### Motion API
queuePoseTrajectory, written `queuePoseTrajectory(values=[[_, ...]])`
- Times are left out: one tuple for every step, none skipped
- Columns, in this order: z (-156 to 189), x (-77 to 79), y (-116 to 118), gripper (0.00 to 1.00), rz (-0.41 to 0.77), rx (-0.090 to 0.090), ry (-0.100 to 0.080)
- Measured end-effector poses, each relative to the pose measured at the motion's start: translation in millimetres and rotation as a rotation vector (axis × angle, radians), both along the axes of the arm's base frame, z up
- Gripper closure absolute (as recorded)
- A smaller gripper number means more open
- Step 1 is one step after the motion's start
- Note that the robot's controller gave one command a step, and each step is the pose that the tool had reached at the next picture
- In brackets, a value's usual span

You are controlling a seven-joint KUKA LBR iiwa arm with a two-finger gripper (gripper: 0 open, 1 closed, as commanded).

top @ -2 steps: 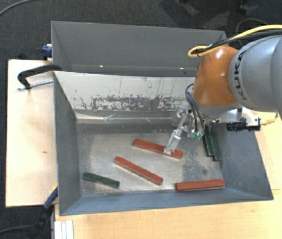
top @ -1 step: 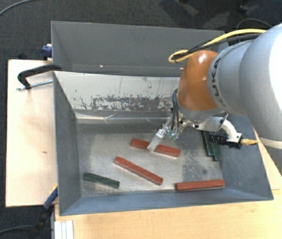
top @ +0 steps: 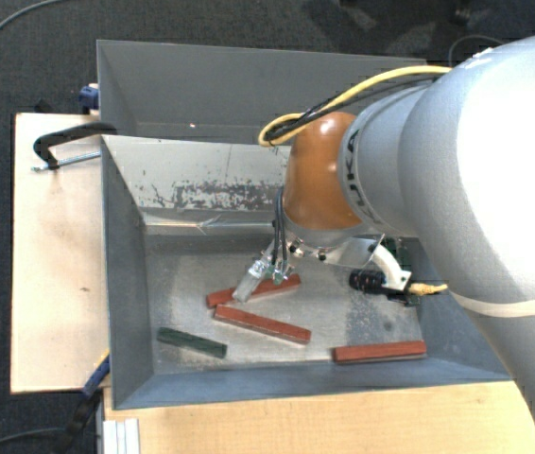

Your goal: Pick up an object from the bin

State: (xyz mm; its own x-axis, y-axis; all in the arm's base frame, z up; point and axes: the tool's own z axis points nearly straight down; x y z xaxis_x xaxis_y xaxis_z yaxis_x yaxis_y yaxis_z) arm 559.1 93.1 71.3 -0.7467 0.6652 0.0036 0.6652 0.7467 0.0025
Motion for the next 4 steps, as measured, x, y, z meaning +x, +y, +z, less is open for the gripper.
queuePoseTrajectory(values=[[2.1, 2.2, -3.0, 1.00, -0.004, 0.000, -0.004], [0.2, 1.5, -4.9, 0.00, -0.005, -0.003, -0.003], [34.8, -33.2, 61.4, 0.00, -0.027, 0.002, -0.002], [-2.9, -59.7, 11.6, 0.00, -0.017, -0.005, 0.006]])
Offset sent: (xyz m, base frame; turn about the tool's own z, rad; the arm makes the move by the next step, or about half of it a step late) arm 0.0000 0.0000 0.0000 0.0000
